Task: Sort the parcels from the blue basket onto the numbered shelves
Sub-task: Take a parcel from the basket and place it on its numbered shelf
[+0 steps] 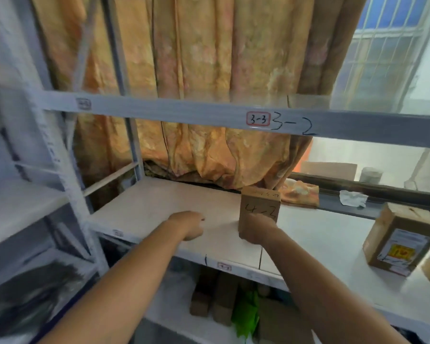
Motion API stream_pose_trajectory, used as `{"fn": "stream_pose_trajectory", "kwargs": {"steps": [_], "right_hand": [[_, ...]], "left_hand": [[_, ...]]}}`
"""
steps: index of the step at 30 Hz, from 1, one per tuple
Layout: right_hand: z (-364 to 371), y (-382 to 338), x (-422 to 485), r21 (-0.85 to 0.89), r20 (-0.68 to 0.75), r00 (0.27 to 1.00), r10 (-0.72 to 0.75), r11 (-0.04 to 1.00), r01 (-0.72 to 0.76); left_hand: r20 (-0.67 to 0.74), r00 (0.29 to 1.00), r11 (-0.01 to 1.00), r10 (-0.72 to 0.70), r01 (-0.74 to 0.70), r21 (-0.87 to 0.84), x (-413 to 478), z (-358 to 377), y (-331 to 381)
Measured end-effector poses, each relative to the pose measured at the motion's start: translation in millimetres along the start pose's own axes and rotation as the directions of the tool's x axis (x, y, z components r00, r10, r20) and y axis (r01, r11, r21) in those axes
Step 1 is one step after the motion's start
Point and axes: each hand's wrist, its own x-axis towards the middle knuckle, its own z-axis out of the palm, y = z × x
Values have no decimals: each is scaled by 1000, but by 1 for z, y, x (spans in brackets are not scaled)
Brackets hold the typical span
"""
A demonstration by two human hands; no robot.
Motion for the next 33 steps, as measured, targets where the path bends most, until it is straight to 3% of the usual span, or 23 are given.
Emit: {"fn": "stream_pose_trajectory", "kwargs": {"steps": [9,13,17,23,33], "right_hand": [[-69,-160,-40,-126,-49,960,-274,956,266],[-67,-252,-64,-126,8,928,-372,920,370],[-41,-351,-95,-110,71,879,-472,872,477],[33,-474,-123,-138,190,774,-604,764,630],[126,-590,-119,-118,401,662,-633,681,723]], "left_hand": [[-133,952,958,-275,259,-127,-152,-29,-155],[-126,906,912,-405,392,-118,-244,-17,-239],[-91,833,838,-546,544,-47,-334,8,-321],[4,766,766,-643,642,25,-425,72,-408],[152,726,709,-671,688,-152,-471,164,-480]]}}
